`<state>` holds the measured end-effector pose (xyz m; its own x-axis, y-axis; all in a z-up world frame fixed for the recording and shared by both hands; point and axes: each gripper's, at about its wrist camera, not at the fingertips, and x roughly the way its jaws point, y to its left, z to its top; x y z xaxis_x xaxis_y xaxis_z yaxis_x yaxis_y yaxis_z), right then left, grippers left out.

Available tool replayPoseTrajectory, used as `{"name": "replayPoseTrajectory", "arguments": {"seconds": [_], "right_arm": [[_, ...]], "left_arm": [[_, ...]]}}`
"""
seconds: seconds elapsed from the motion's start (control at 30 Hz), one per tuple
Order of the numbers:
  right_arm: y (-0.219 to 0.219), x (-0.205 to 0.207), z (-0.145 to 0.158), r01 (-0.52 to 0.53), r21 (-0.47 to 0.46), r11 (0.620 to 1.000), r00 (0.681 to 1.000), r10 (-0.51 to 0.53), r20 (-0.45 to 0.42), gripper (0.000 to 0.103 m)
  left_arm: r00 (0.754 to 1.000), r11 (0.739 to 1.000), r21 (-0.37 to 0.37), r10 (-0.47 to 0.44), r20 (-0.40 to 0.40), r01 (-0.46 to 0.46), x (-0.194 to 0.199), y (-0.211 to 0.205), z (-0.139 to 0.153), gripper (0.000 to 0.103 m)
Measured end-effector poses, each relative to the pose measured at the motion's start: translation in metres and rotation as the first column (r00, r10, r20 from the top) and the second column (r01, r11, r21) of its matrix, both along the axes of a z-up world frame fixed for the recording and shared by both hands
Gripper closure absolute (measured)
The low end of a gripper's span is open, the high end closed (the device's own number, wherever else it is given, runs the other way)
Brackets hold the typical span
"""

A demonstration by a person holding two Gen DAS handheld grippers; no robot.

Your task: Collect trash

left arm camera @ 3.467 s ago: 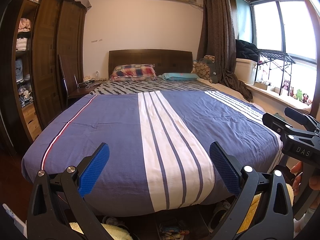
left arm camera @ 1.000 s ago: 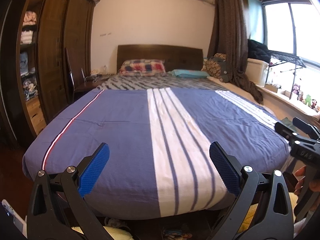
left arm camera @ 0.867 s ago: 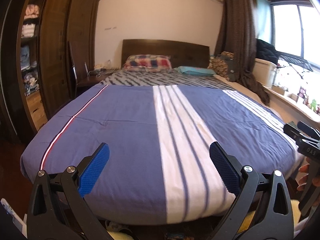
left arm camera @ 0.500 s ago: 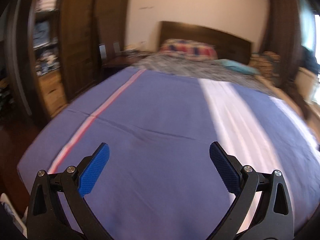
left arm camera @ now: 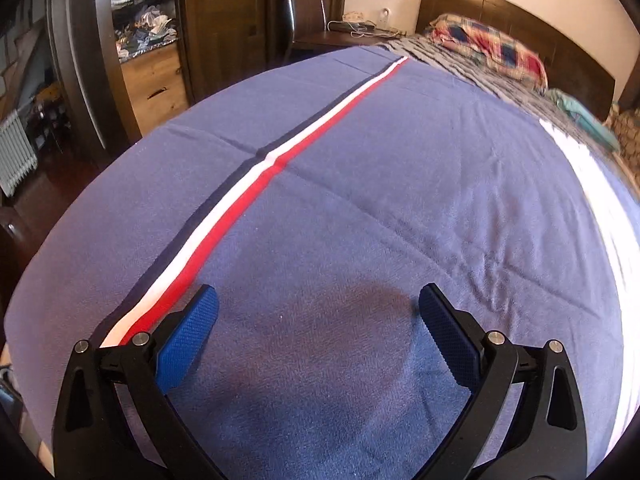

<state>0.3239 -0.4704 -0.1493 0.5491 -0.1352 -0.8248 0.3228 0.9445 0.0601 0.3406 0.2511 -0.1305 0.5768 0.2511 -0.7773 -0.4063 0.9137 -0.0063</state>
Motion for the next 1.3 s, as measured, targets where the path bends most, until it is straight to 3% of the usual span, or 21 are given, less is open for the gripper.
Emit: {"name": "replayPoseTrajectory", "arguments": {"seconds": [0.07, 0.13, 0.27, 1.3], "right_arm": [[-0.002, 0.000, -0.002, 0.000, 0.025, 1.000, 1.000, 0.000, -0.004, 0.002], [-0.004, 0.000, -0.003, 0.001, 0.042, 0.999, 1.000, -0.001, 0.001, 0.002], [-0.005, 0.001, -0.002, 0.000, 0.033, 0.999, 1.000, 0.000, -0.004, 0.002], [-0.010, 0.004, -0.002, 0.000, 0.043, 0.999, 1.000, 0.000, -0.001, 0.002]], "left_arm": [[0.998, 0.998, 0.069, 0.001, -0.063, 0.004, 0.006, -0.010, -0.006, 0.007], [0.997, 0.996, 0.091, 0.003, -0.075, 0.004, 0.006, -0.013, -0.006, 0.007], [0.998, 0.998, 0.063, 0.002, -0.064, 0.002, 0.006, -0.008, -0.005, 0.007], [0.999, 0.998, 0.060, -0.002, -0.053, 0.006, 0.011, -0.005, -0.011, 0.006]]}}
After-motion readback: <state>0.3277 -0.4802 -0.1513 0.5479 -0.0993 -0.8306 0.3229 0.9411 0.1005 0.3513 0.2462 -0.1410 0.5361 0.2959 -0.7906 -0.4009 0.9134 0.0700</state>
